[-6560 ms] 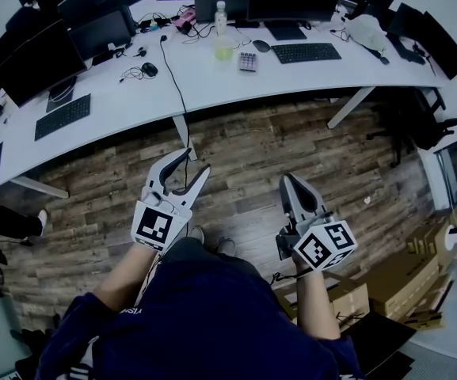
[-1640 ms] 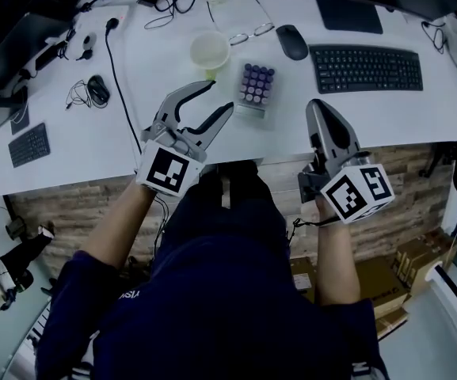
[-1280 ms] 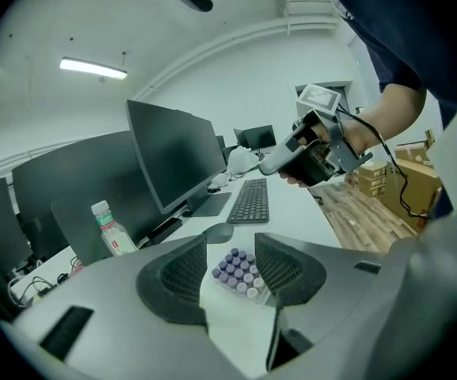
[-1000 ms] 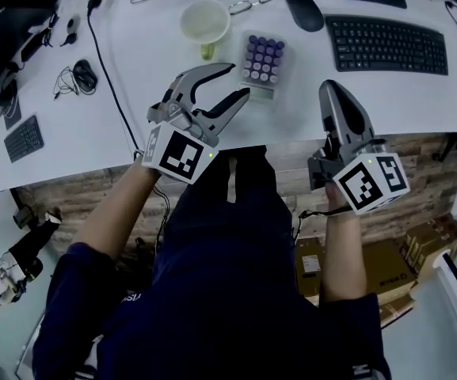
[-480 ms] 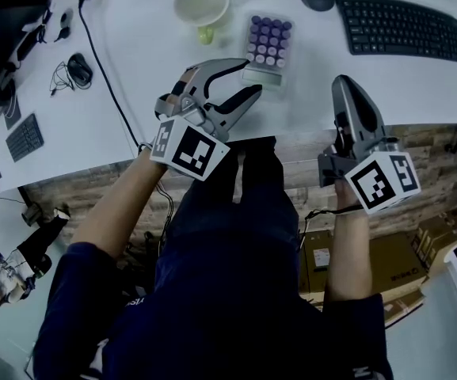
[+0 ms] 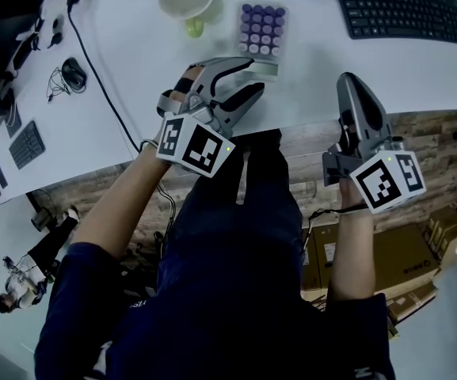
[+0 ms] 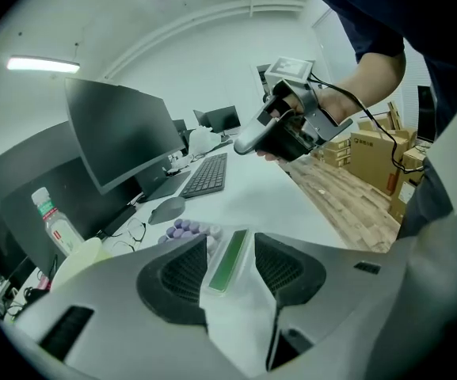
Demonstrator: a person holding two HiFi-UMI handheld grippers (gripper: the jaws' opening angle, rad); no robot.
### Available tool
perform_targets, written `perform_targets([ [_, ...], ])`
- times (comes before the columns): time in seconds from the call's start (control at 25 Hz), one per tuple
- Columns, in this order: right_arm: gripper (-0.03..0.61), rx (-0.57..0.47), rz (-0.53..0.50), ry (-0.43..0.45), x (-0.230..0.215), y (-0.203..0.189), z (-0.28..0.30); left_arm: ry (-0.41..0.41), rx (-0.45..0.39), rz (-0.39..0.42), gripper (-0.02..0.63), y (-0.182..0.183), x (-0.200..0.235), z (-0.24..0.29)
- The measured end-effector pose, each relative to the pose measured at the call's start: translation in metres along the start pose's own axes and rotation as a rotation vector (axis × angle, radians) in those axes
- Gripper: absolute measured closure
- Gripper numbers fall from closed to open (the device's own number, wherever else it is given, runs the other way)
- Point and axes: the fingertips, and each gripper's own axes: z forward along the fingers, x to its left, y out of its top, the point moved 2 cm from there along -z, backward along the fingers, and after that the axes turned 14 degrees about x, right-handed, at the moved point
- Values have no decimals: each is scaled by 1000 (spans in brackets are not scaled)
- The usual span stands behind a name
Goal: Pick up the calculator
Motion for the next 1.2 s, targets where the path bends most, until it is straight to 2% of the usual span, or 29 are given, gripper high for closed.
perform_targets([
  [0.64, 575, -17, 29, -19, -12, -16, -11, 52, 69, 151, 410, -5, -15, 19],
  [1.2, 575, -14, 50, -26, -17, -23, -13, 82, 90, 204, 442, -7, -17, 24],
])
